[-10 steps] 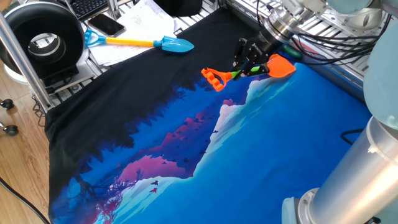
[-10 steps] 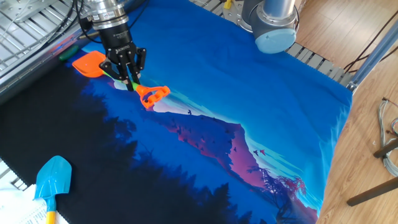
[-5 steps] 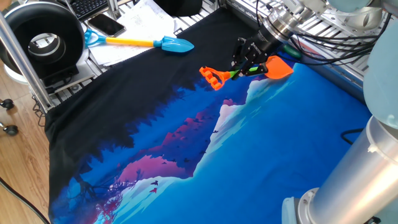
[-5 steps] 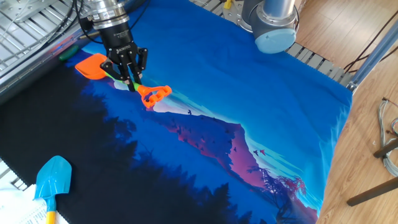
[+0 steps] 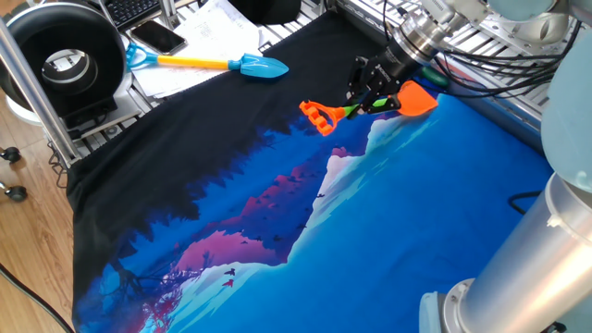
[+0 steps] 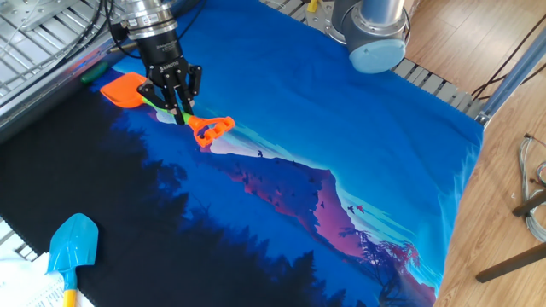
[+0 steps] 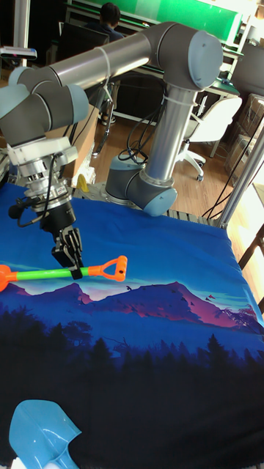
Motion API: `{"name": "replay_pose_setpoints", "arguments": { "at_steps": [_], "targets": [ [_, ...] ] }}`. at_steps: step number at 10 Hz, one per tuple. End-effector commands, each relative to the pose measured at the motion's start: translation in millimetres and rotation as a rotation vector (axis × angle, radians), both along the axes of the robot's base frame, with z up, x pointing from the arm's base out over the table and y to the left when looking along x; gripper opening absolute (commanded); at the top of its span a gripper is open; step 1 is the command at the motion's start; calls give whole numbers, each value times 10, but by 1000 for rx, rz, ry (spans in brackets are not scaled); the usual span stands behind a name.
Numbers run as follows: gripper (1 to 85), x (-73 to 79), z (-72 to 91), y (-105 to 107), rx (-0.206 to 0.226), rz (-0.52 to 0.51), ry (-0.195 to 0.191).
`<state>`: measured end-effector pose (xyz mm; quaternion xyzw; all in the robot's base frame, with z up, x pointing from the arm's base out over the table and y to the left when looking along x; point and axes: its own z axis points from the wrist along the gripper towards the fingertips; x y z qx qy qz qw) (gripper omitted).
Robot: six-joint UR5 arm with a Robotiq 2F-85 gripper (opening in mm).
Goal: Use a shovel to scoop up an object
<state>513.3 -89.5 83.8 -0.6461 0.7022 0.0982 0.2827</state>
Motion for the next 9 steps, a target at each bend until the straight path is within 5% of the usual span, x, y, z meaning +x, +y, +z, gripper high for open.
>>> {"name": "replay_pose_setpoints", "arguments": {
  "at_steps": [1, 4, 9],
  "targets": [
    [23, -13, -17, -77, -11, -1, -27],
    [23, -40, -54, -135, -27, 2, -42],
    [23, 0, -119, -207, -38, -73, -7]
  ]
}}
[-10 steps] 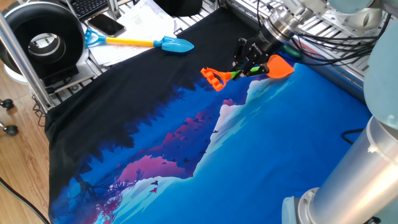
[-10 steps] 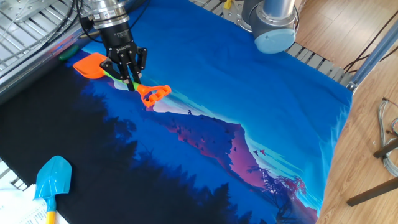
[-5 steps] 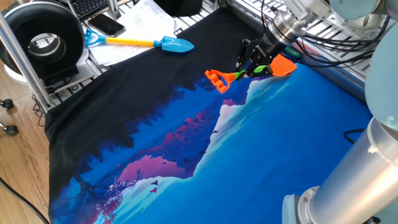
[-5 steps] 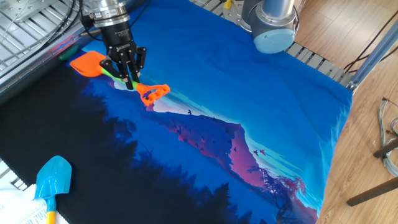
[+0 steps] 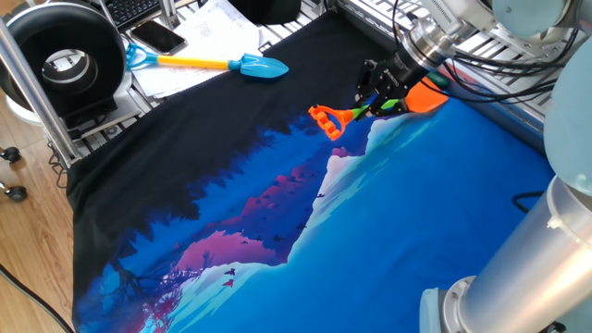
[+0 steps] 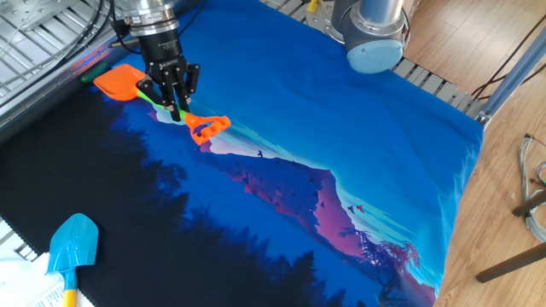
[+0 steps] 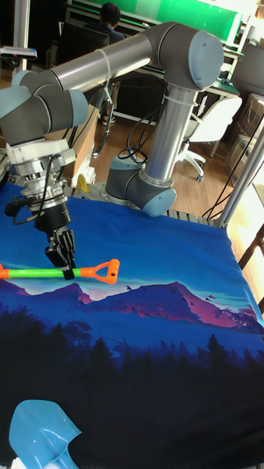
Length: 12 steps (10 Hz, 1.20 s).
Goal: Use a shovel to scoop up an object
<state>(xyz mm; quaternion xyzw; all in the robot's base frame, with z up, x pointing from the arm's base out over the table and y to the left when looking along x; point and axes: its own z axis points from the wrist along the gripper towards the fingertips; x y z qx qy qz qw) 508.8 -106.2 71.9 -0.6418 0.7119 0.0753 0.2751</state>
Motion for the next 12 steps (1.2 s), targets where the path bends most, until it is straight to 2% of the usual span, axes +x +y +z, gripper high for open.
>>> {"name": "replay_pose_setpoints", "arguments": {
  "at_steps": [1, 3, 5, 7, 10, 12],
  "targets": [
    [23, 44, 9, -23, 12, -43, 4],
    [23, -40, 7, 26, 24, -16, 28],
    [23, 101, 87, 72, 76, -92, 7],
    [23, 142, 92, 52, 78, -118, 3],
    [23, 121, 242, 204, 120, -69, -16],
    [23, 76, 351, 272, 118, 0, -20]
  ]
}}
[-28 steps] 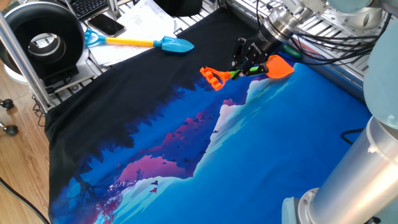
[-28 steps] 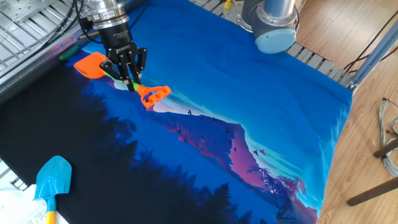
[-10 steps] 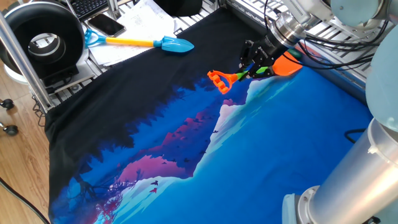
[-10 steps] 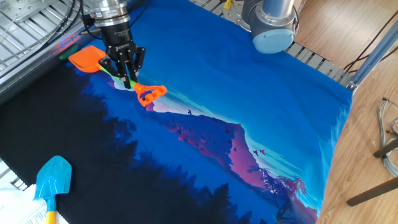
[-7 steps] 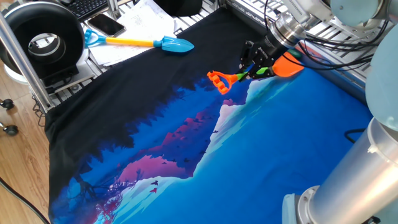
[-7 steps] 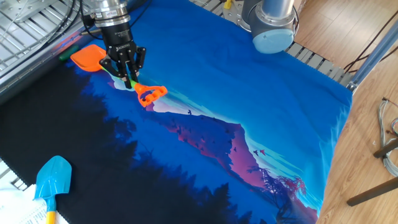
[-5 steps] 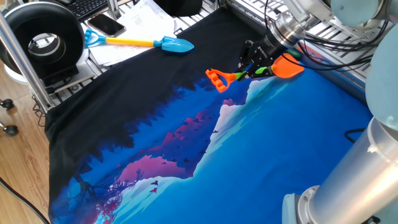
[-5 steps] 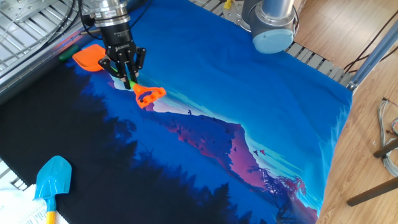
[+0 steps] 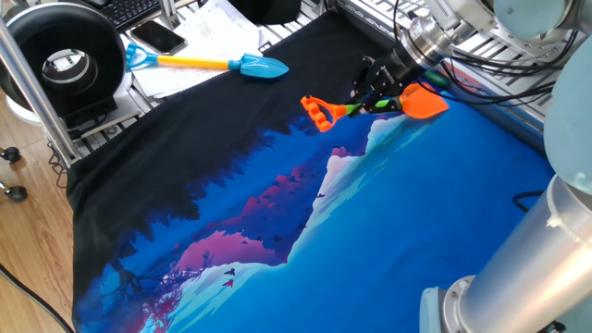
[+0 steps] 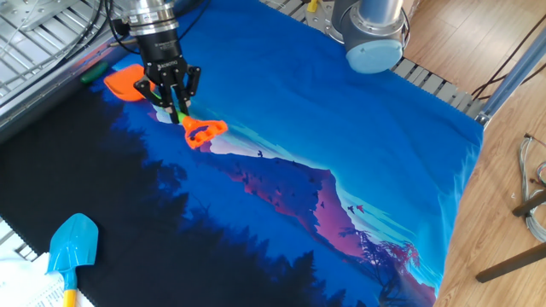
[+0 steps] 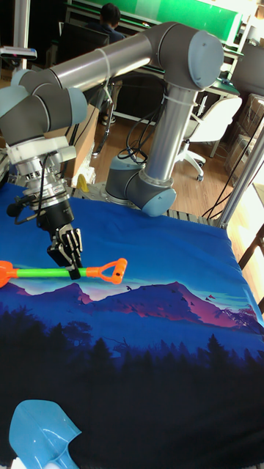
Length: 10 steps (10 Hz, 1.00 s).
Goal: Use a shovel to scoop up an object
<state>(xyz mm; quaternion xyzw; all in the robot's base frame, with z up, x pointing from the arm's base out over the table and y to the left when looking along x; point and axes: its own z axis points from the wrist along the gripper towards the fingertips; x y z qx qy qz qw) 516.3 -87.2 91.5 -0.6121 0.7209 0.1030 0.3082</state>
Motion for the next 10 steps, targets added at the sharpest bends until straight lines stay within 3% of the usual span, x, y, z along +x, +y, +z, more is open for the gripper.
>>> {"name": "replay_pose_setpoints", "arguments": {
  "at_steps": [1, 5, 10],
  "targets": [
    [23, 8, 191, 62, 1, 53, -27],
    [23, -62, 169, -82, -32, 78, -36],
    [23, -138, 119, -202, -20, 112, -47]
  ]
}}
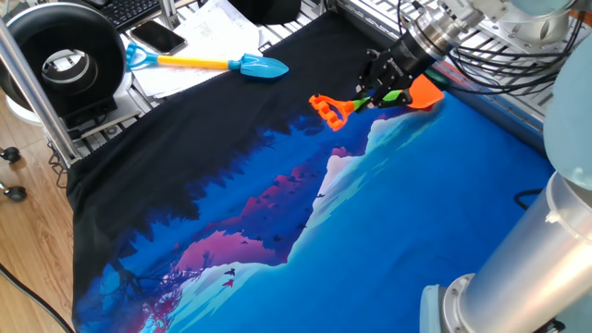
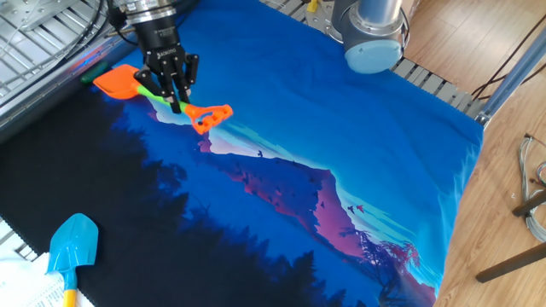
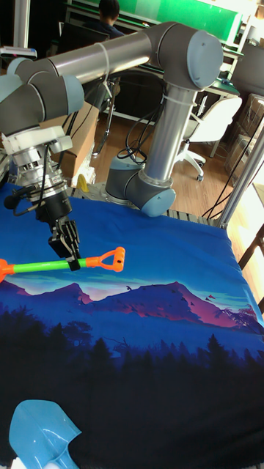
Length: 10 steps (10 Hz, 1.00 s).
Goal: Use a shovel to scoop up an object
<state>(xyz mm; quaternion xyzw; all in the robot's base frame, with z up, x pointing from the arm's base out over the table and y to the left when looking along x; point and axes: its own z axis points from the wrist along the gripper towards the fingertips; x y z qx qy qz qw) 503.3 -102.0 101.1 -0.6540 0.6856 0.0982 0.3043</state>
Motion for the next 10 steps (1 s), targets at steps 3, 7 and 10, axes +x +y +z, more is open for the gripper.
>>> {"name": "replay_pose_setpoints", "arguments": {
  "at_steps": [3, 7, 10],
  "targets": [
    [23, -9, 0, -123, -17, 42, -39],
    [20, -17, 38, 17, 37, 121, -72],
    [20, -52, 67, 32, 61, 122, -60]
  ]
}}
